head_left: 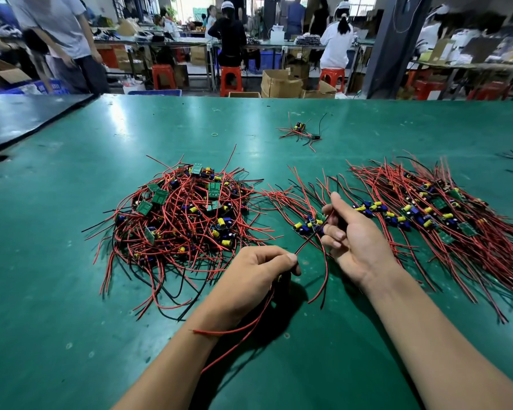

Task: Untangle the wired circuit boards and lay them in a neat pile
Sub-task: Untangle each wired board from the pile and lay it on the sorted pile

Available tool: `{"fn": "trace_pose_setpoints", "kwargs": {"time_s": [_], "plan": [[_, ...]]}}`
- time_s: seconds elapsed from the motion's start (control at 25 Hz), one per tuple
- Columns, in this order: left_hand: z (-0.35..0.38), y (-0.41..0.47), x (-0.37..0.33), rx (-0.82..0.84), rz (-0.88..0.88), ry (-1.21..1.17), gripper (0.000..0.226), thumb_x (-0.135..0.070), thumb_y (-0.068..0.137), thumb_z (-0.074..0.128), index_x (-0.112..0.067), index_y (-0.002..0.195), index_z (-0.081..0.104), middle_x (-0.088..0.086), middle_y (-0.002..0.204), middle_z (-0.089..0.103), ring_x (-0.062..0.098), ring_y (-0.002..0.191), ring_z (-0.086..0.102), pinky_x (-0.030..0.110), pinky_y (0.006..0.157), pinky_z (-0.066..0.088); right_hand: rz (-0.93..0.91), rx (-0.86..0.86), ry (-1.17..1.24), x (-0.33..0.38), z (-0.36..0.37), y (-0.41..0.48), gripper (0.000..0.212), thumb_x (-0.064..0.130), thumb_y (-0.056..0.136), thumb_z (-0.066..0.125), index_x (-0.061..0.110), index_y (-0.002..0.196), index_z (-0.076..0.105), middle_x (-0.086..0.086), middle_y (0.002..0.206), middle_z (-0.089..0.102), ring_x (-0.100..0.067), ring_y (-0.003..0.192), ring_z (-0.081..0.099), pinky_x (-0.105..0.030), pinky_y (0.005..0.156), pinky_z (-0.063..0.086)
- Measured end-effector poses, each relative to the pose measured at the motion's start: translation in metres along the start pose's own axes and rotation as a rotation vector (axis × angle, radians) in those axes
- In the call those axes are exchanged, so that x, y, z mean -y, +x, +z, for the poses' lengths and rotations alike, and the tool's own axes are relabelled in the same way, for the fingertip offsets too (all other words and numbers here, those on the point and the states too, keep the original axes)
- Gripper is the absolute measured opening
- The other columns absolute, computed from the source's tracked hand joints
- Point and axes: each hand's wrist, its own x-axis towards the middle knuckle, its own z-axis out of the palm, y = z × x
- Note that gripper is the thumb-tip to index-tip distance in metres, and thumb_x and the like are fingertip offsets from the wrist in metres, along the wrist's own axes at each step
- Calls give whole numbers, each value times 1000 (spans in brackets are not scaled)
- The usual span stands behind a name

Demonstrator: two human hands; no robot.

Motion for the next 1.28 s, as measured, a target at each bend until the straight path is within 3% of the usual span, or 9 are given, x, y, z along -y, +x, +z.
{"fn": "trace_pose_setpoints", "kwargs": {"time_s": [0.2,0.32,0.48,0.68,0.84,1.0,1.12,1.2,1.28], "plan": [[0,3,-3,-101,-58,-221,22,-20,98,54,-5,92,69,10,67,64,22,54,61,23,54,48,-69,40,-111,-3,1,0,56,60,79,62,8,100,68,6,61,48,-5,41,34,-18,38,26],[-6,5,-8,-118,-87,-462,25,-21,98,53,-1,107,63,15,78,68,28,66,70,30,61,58,-167,92,-369,-12,0,-3,34,42,95,62,9,96,70,6,62,51,-8,43,38,-23,42,29],[-16,6,-12,-100,-14,-704,38,-7,81,63,4,116,55,23,96,72,34,85,73,32,70,60,-491,225,-1007,-22,-1,-12,4,21,89,73,17,90,75,2,74,70,-15,62,60,-30,61,47],[-18,10,-11,-319,136,-735,36,-15,72,74,-4,104,60,19,101,73,31,98,71,30,74,60,-701,441,-1087,-36,6,-25,15,20,77,85,20,83,72,15,67,60,-2,57,52,-11,56,36],[-18,8,-9,-384,119,-650,34,-18,71,76,-5,100,64,17,97,74,27,93,73,33,74,61,-784,472,-1072,-43,11,-30,31,47,77,81,26,76,59,18,67,54,-5,56,48,-11,54,32],[-14,6,-10,-332,90,-533,41,-27,67,79,-7,101,67,12,96,76,19,85,73,26,69,59,-732,407,-945,-46,16,-33,30,48,94,63,23,76,61,13,67,61,-3,58,54,-19,56,42],[-15,5,-10,-213,61,-605,43,-26,59,82,-13,99,73,12,105,74,22,93,71,30,76,59,-421,337,-562,-32,21,-30,33,41,93,61,23,65,57,9,56,52,-6,44,42,-17,43,33],[-13,4,-9,-137,29,-616,32,-16,61,80,-17,93,78,12,104,74,23,87,72,31,71,59,-179,339,-275,-23,21,-28,30,33,88,66,24,60,59,5,54,49,-5,39,37,-16,37,25],[-12,4,-10,-80,-23,-664,22,-9,70,73,-13,92,75,15,97,74,25,75,72,31,66,59,-28,350,-211,-19,20,-29,20,32,79,73,25,65,61,6,57,49,-5,44,39,-17,42,23]]}}
